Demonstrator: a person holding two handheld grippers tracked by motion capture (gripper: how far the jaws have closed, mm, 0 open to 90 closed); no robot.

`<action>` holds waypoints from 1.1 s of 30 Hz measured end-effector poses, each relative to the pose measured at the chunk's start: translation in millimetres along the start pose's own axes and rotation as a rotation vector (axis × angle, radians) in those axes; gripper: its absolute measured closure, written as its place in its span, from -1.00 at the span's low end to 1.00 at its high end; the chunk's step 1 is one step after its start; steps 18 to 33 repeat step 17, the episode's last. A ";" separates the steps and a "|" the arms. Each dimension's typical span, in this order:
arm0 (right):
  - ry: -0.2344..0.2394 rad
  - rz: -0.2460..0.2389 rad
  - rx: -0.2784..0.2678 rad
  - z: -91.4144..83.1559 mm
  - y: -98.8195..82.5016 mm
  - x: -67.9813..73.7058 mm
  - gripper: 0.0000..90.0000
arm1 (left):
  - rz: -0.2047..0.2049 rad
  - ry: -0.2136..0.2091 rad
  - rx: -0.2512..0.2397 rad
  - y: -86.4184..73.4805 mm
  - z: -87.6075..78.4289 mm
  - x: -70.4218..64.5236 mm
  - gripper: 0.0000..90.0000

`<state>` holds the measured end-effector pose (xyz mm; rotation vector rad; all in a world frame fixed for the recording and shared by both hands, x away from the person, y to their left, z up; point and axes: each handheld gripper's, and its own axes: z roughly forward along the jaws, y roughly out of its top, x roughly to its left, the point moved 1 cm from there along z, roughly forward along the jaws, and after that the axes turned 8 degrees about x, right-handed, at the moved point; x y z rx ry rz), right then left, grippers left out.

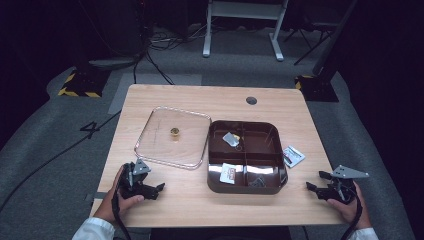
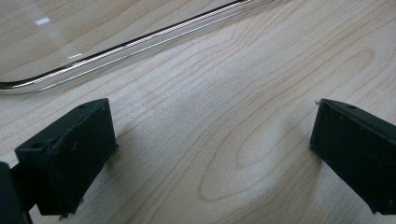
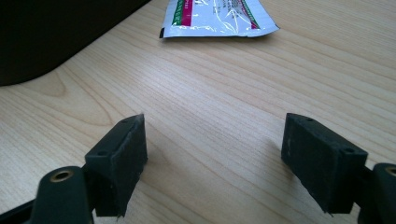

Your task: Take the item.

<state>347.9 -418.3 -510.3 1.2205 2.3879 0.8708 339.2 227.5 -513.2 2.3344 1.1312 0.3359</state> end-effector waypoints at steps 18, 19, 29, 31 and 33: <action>0.001 0.000 0.000 0.0 0.0 0.0 -0.50 | -0.001 -0.003 0.000 0.2 0.2 -0.1 -1.00; 0.001 0.000 0.000 0.0 0.0 0.0 -0.50 | -0.001 -0.003 0.000 0.2 0.2 -0.1 -1.00; 0.001 0.000 0.000 0.0 0.0 0.0 -0.50 | -0.001 -0.003 0.000 0.2 0.2 -0.1 -1.00; 0.001 0.000 0.000 0.0 0.0 0.0 -0.50 | -0.001 -0.003 0.000 0.2 0.2 -0.1 -1.00; 0.001 0.000 0.000 0.0 0.0 0.0 -0.50 | -0.001 -0.003 0.000 0.2 0.2 -0.1 -1.00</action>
